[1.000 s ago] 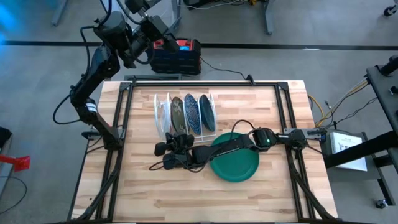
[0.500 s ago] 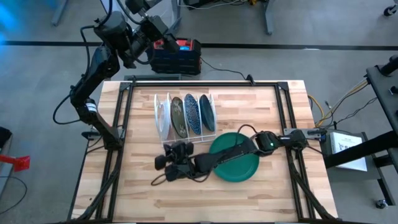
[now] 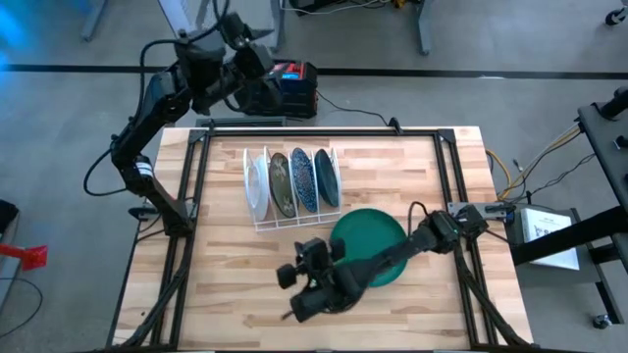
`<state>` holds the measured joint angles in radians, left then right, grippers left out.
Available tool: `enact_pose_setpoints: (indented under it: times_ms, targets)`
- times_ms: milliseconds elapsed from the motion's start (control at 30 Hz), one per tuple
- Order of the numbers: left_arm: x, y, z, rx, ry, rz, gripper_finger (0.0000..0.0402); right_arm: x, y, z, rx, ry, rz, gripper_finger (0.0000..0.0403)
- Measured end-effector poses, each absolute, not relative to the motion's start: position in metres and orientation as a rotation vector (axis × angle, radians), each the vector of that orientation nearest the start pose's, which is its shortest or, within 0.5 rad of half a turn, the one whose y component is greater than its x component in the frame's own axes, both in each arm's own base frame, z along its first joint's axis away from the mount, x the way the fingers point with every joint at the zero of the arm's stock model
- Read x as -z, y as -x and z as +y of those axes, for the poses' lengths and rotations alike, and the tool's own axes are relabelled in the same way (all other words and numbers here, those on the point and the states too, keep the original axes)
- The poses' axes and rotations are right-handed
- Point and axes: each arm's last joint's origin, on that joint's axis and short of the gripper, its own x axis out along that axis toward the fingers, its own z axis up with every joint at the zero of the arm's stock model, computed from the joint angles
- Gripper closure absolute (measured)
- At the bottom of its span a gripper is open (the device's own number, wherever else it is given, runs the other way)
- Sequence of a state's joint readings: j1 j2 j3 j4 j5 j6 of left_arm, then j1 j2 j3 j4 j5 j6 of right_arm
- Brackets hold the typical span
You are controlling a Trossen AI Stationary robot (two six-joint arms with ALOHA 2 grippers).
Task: Sort dishes
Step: Put the dark green plate into the dish rack
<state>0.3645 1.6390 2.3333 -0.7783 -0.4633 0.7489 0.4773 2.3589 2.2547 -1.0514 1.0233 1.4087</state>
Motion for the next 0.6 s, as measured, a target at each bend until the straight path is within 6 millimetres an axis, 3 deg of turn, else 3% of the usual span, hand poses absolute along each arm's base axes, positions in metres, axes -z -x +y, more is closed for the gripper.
enact_pose_setpoints:
  times_ms: [167,333,433,600]
  targets:
    - [-0.547,-0.255,0.111,-0.721,-0.579,0.493,0.009,-0.251,-0.421,0.219,0.926,-0.451,0.399,0.0403]
    - [-0.532,-0.25,0.109,-0.699,-0.444,0.612,0.013,-0.249,-0.39,0.218,1.053,-0.409,0.5,0.0403]
    - [-0.524,-0.246,0.106,-0.689,-0.378,0.674,0.0179,-0.252,-0.382,0.22,1.036,-0.402,0.575,0.0403]
    - [-0.511,-0.238,0.096,-0.592,-0.245,0.781,0.0301,-0.282,-0.367,0.211,0.979,-0.359,0.616,0.0403]
